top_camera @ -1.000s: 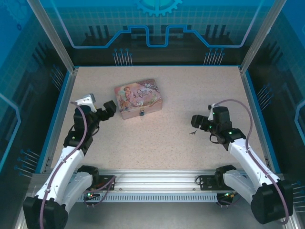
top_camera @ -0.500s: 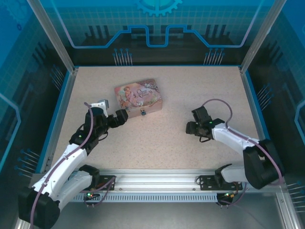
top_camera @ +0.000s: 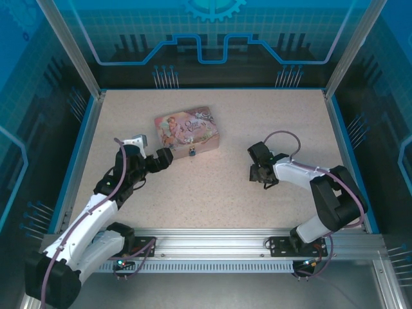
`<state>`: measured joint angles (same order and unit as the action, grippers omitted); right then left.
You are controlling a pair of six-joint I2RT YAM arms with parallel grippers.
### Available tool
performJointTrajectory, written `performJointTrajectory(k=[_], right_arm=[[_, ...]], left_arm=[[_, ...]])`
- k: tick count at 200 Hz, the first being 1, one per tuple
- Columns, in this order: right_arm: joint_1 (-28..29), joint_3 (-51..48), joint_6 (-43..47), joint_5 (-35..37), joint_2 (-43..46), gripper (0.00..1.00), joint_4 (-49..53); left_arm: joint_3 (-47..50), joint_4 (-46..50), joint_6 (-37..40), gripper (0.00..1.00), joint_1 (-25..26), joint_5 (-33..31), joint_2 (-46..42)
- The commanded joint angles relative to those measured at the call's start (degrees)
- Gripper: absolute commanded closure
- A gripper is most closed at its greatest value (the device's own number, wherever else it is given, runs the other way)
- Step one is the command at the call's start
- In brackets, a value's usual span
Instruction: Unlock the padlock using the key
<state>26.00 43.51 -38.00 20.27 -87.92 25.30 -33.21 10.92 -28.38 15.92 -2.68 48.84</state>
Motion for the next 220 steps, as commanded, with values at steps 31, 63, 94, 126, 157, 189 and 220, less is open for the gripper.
performJointTrajectory(k=[31, 63, 94, 126, 157, 189, 220], right_arm=[[0.85, -2.83, -2.06, 1.69, 3.71, 0.47, 3.49], [0.81, -4.47, -1.88, 1.42, 5.58, 0.52, 4.68], [0.24, -5.97, -1.84, 0.94, 6.95, 0.57, 4.76], [-0.68, -5.94, 0.37, -2.37, 9.22, 0.6, 4.3], [-2.99, -4.67, 3.14, -7.43, 12.41, 0.56, 4.03], [-6.59, -4.16, 3.89, -10.67, 11.45, 0.57, 2.5], [-7.71, -3.08, 3.99, -12.44, 8.36, 0.59, 0.62]], left_arm=[[-1.51, 0.79, 1.31, 0.01, 0.47, 0.38, 0.77], [-1.77, 0.68, 1.33, 0.01, 0.44, 0.46, 1.21], [-1.86, 0.64, 1.27, 0.01, 0.47, 0.43, 1.47], [-2.2, 1.2, 1.77, 0.01, 0.52, 0.09, 1.5], [-2.65, 1.74, 2.52, 0.01, 0.43, -0.47, 1.19], [-2.58, 1.24, 2.3, 0.01, 0.43, -0.49, 1.37], [-2.6, 1.22, 2.16, 0.01, 0.47, -0.4, 1.44]])
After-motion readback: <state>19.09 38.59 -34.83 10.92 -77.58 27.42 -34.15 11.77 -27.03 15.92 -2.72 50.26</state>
